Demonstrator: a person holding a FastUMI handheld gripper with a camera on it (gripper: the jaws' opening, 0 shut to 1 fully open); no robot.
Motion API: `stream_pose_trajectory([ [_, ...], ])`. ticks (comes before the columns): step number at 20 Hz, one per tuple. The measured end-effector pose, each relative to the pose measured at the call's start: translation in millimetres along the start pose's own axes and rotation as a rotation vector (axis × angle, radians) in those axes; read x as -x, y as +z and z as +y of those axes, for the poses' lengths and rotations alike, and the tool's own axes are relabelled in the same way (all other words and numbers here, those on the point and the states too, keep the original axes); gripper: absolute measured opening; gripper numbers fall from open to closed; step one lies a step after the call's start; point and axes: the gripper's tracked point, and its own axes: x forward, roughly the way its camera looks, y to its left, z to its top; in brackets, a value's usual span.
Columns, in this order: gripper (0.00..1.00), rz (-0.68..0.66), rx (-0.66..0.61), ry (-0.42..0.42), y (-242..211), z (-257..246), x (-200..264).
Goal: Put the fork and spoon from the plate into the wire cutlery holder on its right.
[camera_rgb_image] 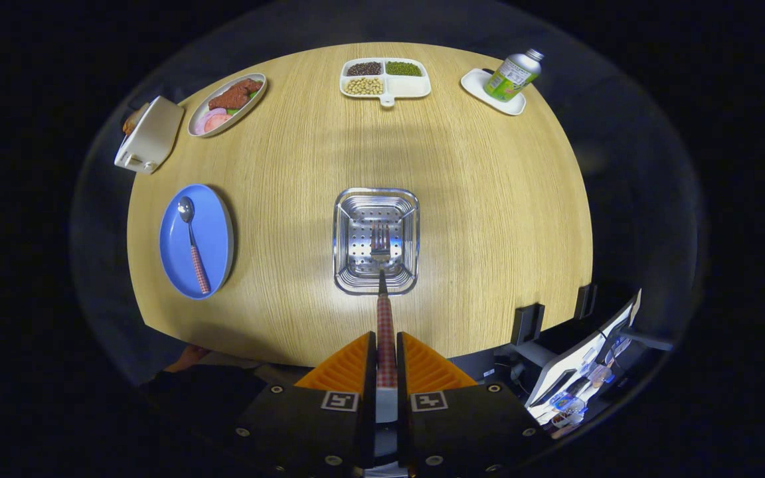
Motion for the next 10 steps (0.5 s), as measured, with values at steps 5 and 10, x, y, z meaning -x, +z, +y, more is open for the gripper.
stream_pose_trajectory([
  [5, 0.14, -0.078, 0.007, -0.006, 29.0, -5.0, -6.9],
  [10, 0.14, -0.154, -0.016, 0.044, 45.3, 13.8, 2.1],
])
